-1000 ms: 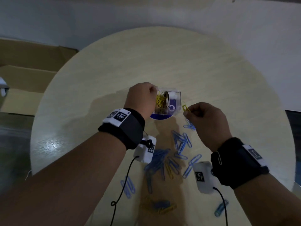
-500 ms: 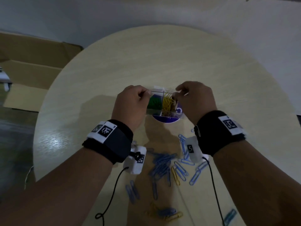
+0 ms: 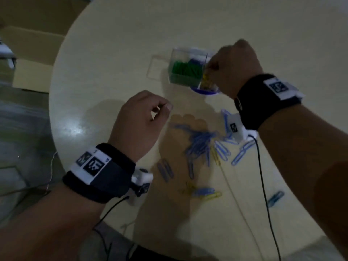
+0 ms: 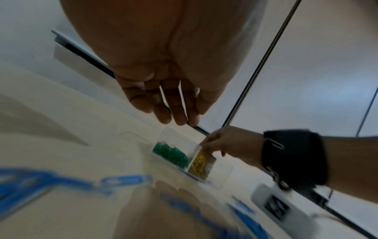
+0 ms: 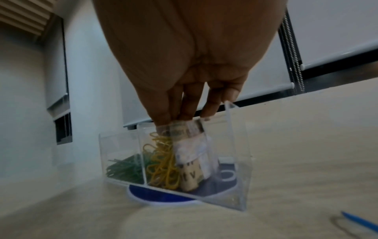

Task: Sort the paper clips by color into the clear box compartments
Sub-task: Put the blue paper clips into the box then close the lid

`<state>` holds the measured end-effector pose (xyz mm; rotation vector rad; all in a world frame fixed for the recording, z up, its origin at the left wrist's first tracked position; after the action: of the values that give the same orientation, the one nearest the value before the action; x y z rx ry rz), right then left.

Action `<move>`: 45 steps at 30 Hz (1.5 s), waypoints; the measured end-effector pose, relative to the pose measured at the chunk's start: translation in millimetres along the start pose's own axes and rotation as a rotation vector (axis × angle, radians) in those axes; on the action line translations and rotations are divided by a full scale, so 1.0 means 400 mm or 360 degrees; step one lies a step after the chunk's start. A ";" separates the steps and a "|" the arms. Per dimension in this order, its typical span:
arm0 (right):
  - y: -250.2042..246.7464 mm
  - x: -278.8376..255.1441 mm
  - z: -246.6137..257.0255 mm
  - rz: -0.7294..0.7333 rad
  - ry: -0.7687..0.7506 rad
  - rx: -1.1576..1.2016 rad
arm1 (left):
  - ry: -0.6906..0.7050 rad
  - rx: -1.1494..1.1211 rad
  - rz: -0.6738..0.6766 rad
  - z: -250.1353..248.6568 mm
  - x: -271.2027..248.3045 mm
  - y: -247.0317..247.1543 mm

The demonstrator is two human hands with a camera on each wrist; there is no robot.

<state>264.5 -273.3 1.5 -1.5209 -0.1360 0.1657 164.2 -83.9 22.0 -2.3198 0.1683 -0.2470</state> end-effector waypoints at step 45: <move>0.126 -0.570 -0.051 0.0051 0.0692 0.0716 | 0.0639 0.0687 0.0526 -0.061 -0.352 0.170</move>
<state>43.4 -335.1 -46.4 -1.0794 0.2584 -0.1071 18.7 -120.2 -28.6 -1.7614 0.6277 -0.5229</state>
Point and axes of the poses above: each hand's wrist, its own x-axis towards the middle knuckle, its own y-axis out of the palm, z = x × y, the point moved 10 cm from there along x, towards the middle knuckle, and after that the axes turned 4 degrees about -z, right-handed, at the moved point
